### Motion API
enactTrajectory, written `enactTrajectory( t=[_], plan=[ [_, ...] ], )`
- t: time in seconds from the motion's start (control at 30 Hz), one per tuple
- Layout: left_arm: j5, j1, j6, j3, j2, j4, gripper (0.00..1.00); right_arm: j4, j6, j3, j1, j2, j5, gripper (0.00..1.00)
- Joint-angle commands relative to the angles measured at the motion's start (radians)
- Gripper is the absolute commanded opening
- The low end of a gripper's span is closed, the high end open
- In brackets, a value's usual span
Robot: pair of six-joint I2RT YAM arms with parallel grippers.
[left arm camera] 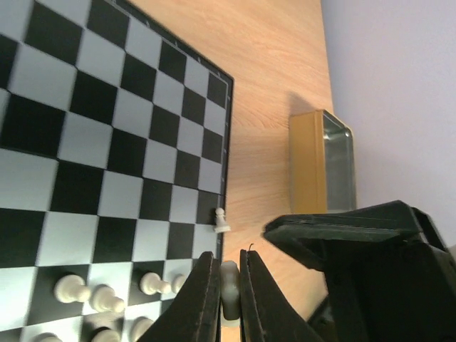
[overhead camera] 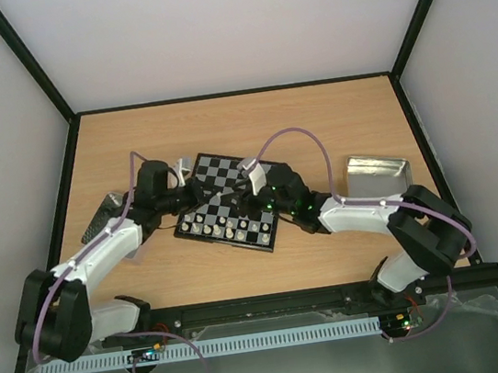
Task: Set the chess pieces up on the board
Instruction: Place the chess piece on the chessboard.
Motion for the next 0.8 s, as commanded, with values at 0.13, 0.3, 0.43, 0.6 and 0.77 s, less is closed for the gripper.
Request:
enactTrajectory(
  t=[0.13,0.3,0.43,0.6,0.77],
  plan=[
    [-0.364,-0.113,0.167,0.019,-0.145,-0.134,0.02,-0.035,0.192,-0.086,0.003,-0.227,0.310,0.52],
    [-0.593,-0.283,0.170,0.018,-0.158,-0.181,0.02,-0.206,0.368,-0.104,0.002,-0.370,0.752,0.55],
    [-0.741,-0.420,0.162,0.026,-0.141,-0.201,0.02,-0.321,0.481,-0.112,0.001,-0.451,0.965,0.58],
    [-0.899,-0.586,0.155,0.055,-0.058,-0.224,0.02,-0.385,0.545,-0.121,-0.002,-0.486,1.050,0.63],
    [-0.939,-0.679,0.093,0.076,0.057,-0.230,0.02,-0.376,0.553,-0.123,-0.007,-0.466,1.013,0.66]
  ],
)
